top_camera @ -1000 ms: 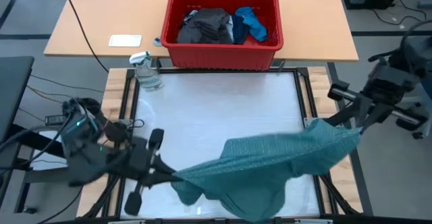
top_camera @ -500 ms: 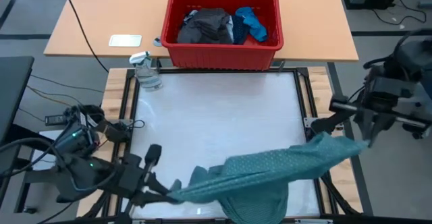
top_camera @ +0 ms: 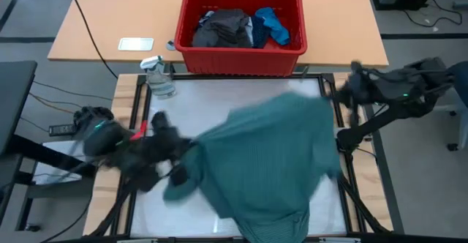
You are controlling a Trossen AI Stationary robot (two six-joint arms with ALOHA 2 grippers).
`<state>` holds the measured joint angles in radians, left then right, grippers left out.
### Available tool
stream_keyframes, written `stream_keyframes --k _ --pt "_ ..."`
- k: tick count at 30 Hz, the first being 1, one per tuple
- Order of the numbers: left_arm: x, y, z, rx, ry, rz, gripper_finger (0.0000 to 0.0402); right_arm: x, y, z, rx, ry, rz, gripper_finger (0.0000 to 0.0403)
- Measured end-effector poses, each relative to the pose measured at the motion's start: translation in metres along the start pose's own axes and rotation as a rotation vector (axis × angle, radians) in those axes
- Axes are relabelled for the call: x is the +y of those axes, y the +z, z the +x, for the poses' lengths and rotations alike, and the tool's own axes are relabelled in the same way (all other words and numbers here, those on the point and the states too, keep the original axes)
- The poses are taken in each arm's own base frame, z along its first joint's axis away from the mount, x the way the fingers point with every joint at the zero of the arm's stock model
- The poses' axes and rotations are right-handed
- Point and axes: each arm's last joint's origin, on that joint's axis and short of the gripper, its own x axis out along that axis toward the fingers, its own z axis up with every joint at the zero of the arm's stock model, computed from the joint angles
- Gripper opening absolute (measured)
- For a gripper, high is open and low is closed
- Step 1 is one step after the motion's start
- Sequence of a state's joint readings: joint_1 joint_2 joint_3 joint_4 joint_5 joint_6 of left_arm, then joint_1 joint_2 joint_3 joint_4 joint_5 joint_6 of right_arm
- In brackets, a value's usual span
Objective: Fold laundry
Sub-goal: Fold the green shirt
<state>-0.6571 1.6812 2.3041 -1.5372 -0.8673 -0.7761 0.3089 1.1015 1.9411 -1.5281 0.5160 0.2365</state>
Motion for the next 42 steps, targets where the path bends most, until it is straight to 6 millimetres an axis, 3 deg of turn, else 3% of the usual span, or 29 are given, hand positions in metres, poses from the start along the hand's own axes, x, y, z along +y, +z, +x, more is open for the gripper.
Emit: stream_keyframes --k 4,7,10,14,18,21,26,32,38,42 --pt "0.022 0.016 0.023 0.010 0.085 0.083 0.0000 -0.010 0.007 0.005 -0.051 -0.254 0.018 0.0000" --pt "0.040 0.025 0.030 0.014 0.134 0.161 0.0000 -0.010 0.015 0.006 -0.109 -0.275 -0.021 0.0000" --pt "0.044 0.028 0.031 0.020 0.133 0.249 0.0000 -0.008 0.021 0.000 -0.185 -0.177 -0.082 0.0000" --pt "0.040 0.032 0.013 -0.033 0.074 0.319 0.0000 -0.012 0.028 -0.019 -0.359 -0.031 -0.060 0.0000" --pt "0.021 0.031 -0.001 -0.107 -0.032 0.375 0.0000 -0.019 0.030 -0.046 -0.564 0.191 -0.001 0.0000" --pt "0.006 0.032 -0.022 -0.171 -0.263 0.381 0.0000 -0.024 0.027 -0.075 -0.738 0.507 0.004 0.0000" --pt "-0.004 0.052 -0.073 -0.410 -0.737 0.191 0.0000 -0.028 0.026 -0.112 -0.954 1.016 -0.056 0.0000" --pt "-0.002 0.065 -0.100 -0.598 -0.847 0.116 0.0000 -0.029 0.027 -0.114 -0.933 1.020 0.021 0.0000" --pt "-0.002 0.062 -0.099 -0.533 -0.861 0.029 0.0000 -0.017 0.040 -0.095 -0.860 1.047 0.029 0.0000" --pt "-0.007 0.060 -0.101 -0.478 -0.916 -0.077 0.0003 -0.013 0.048 -0.094 -0.907 1.107 -0.002 0.0000"
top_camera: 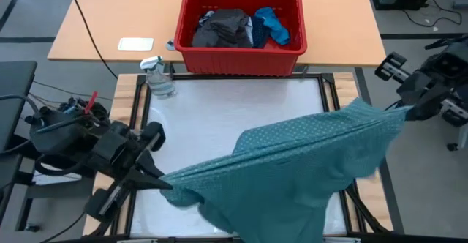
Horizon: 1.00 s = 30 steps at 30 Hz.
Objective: Fold laundry
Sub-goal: Fold the green shirt
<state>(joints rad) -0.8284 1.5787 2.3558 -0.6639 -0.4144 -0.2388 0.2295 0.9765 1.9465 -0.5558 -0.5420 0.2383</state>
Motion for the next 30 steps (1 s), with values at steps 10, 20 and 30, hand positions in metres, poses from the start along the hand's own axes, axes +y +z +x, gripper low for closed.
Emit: stream_keyframes --k 10,20,30 --pt "-0.014 -0.016 0.003 0.066 0.033 -0.088 0.0011 -0.001 -0.009 0.002 0.091 0.064 0.132 0.0000" --pt "-0.003 -0.049 0.029 0.203 0.244 -0.176 0.0012 -0.002 -0.026 -0.008 0.243 -0.095 0.244 0.0000" --pt "0.045 -0.077 0.019 0.344 0.760 -0.098 0.0011 -0.025 -0.056 -0.023 0.522 -0.844 0.073 0.0000"
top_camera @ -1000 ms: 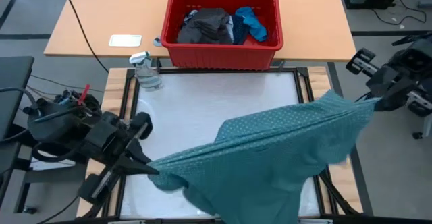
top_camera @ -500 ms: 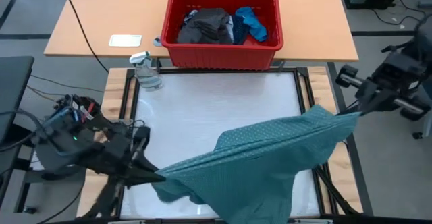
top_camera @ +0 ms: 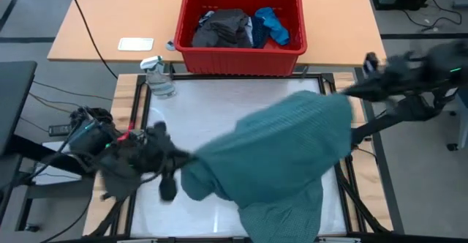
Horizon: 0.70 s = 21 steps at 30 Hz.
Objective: Fold laundry
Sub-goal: Fold the green shirt
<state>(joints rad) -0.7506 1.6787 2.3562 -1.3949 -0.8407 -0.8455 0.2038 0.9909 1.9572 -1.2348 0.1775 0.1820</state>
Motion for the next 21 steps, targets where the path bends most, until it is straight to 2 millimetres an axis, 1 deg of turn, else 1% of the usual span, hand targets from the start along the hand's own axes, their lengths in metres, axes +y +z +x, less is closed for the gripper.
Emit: stream_keyframes --k 2,3,4,6,8,10,12,14,16,18,21 --pt "0.017 -0.005 0.005 0.062 0.131 -0.057 0.0007 -0.003 -0.007 0.022 0.085 -0.176 -0.048 0.0000" --pt "0.020 -0.006 0.014 0.062 0.168 -0.105 0.0005 -0.006 -0.011 0.034 0.124 -0.281 -0.087 0.0000" --pt "0.024 -0.005 0.025 0.054 0.202 -0.104 0.0004 -0.009 -0.015 0.048 0.164 -0.386 -0.122 0.0000" --pt "0.033 -0.008 0.040 0.071 0.263 -0.091 0.0004 -0.018 -0.025 0.081 0.258 -0.540 -0.170 0.0000" --pt "0.049 -0.010 0.058 0.106 0.370 -0.141 0.0004 -0.036 -0.038 0.119 0.349 -0.641 -0.187 0.0000" --pt "0.066 -0.017 0.078 0.153 0.455 -0.161 0.0004 -0.061 -0.055 0.159 0.431 -0.681 -0.183 0.0000" --pt "0.082 -0.027 0.100 0.230 0.539 -0.184 0.0004 -0.090 -0.076 0.198 0.492 -0.692 -0.173 0.0000" --pt "0.102 -0.038 0.123 0.319 0.634 -0.198 0.0004 -0.123 -0.092 0.227 0.502 -0.724 -0.163 0.0000" --pt "0.127 -0.050 0.144 0.396 0.739 -0.188 0.0004 -0.154 -0.104 0.250 0.496 -0.748 -0.146 0.0000" --pt "0.153 -0.064 0.161 0.487 0.837 -0.178 0.0007 -0.183 -0.121 0.270 0.534 -0.756 -0.124 0.0000" --pt "0.196 -0.086 0.179 0.623 0.989 -0.172 0.0014 -0.218 -0.145 0.294 0.600 -0.753 -0.092 0.0001"
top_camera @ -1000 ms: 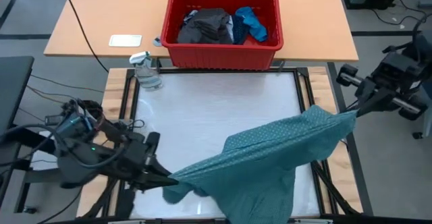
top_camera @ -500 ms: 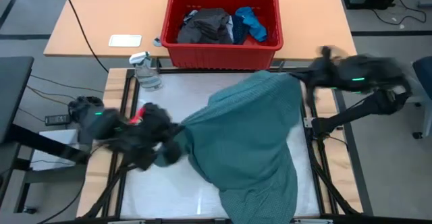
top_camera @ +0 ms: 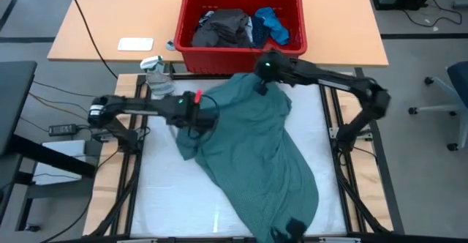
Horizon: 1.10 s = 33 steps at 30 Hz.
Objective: Fold laundry
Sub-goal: Fold the green shirt
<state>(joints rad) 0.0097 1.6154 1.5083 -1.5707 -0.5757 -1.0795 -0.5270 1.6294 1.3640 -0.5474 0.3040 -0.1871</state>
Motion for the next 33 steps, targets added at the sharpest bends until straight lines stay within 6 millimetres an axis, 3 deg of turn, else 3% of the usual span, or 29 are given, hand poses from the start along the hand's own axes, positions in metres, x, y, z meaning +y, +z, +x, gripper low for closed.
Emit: stream_keyframes --k 4,7,12,16,20,25,28,33 --pt "0.019 0.007 0.055 0.158 0.158 -0.015 0.0036 -0.011 0.005 0.036 0.043 0.013 0.042 0.0032" --pt "0.033 0.009 0.080 0.244 0.223 -0.005 0.0066 -0.021 0.014 0.039 0.048 -0.001 0.090 0.0083" --pt "0.046 0.016 0.100 0.322 0.221 0.070 0.0118 -0.036 0.038 0.010 0.001 0.052 0.164 0.0172" --pt "0.048 0.020 0.097 0.369 0.132 0.178 0.0142 -0.029 0.043 -0.031 0.050 0.270 0.349 0.0203" --pt "0.052 0.021 0.084 0.337 0.083 0.229 0.0146 0.021 0.020 -0.050 0.203 0.428 0.391 0.0198" --pt "0.054 0.017 0.059 0.277 -0.104 0.189 0.0146 0.105 -0.035 -0.060 0.281 0.548 0.404 0.0183" --pt "0.033 0.014 0.047 0.182 -0.364 0.199 0.0140 0.142 -0.075 -0.066 0.362 0.551 0.405 0.0175" --pt "-0.017 0.011 0.044 0.004 -0.667 0.250 0.0116 0.177 -0.131 -0.074 0.522 0.501 0.368 0.0163"
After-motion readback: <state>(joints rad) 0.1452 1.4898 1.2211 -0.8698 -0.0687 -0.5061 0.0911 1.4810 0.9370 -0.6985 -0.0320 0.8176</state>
